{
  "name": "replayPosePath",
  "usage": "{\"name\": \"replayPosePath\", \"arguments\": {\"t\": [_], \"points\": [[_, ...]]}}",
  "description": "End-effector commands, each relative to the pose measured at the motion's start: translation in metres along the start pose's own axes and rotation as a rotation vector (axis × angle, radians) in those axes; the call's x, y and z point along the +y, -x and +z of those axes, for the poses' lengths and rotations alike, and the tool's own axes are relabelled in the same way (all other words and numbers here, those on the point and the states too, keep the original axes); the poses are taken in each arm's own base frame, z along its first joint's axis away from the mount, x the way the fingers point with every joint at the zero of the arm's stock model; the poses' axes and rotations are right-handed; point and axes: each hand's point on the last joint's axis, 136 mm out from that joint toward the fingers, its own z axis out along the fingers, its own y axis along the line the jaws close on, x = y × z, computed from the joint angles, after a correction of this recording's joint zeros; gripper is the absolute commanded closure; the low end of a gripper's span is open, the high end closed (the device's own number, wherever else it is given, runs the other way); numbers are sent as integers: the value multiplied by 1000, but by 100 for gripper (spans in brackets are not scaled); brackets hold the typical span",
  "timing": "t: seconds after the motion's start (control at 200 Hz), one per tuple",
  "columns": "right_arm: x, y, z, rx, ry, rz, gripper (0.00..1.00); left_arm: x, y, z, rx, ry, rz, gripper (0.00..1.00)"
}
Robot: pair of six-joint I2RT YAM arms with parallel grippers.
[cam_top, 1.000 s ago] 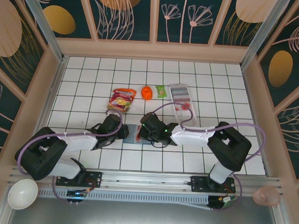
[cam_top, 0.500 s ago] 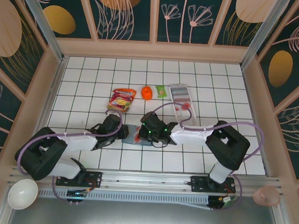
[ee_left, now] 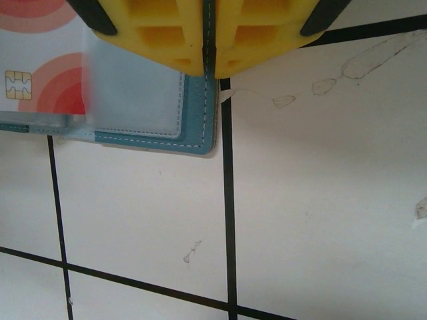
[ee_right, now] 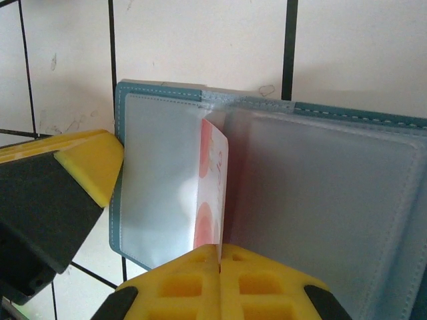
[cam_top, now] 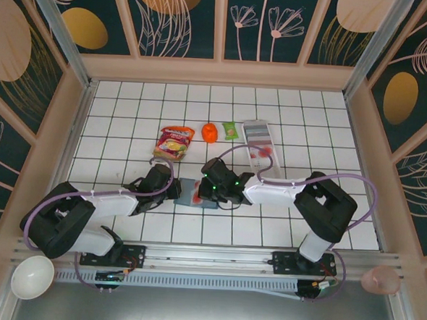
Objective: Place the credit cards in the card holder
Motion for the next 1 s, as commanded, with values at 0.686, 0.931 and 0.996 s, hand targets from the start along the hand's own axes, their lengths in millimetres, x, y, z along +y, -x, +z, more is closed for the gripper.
{"name": "replayPosePath", "arguments": {"t": [0.686,0.931,0.996], "points": [[-29,-8,9,20,-185,6,56,19,-44,2,156,26,-6,93],[-22,-9,14,20,-168,14,56,18,-45,3,160,20,-5,95],[-20,-10,16,20,-155,27,57,17,-45,3,161,17,-4,95]]}}
